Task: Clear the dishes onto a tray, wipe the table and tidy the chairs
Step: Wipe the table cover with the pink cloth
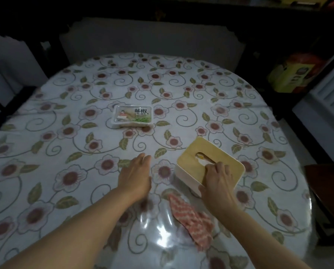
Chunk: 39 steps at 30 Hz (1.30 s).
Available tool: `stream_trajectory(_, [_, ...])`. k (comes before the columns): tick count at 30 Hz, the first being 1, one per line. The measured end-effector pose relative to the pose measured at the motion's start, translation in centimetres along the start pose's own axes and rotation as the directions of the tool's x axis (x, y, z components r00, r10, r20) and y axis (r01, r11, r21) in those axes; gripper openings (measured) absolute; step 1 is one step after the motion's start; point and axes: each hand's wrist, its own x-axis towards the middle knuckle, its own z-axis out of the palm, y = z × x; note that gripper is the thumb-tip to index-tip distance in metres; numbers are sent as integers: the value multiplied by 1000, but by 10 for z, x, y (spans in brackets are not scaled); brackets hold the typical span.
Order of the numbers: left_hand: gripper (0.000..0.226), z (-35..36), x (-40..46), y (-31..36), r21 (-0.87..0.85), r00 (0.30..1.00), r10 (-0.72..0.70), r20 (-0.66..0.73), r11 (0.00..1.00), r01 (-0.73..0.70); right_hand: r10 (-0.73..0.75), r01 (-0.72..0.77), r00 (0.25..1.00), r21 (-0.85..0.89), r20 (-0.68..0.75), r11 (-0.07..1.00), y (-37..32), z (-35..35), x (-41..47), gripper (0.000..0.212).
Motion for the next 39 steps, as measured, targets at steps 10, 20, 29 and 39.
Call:
stream_trajectory(10, [44,-29,17,-117,24,967,-239,-92,970,242,-377,380,925,-67,49,923,-179,39,108,46])
stream_trajectory(20, [42,1,16,-126,-14,988,-141,-70,990,140,-377,396,917,170,-132,902,-165,56,103,61])
stream_trajectory(29, [71,60,2,-80,49,987,156,40,986,-158,-123,131,941,-5,314,991,-7,70,-19,38])
stream_trajectory(39, [67,81,4,-40,21,998,55,-16,998,-55,-95,142,986,401,-136,905,17,97,-5,18])
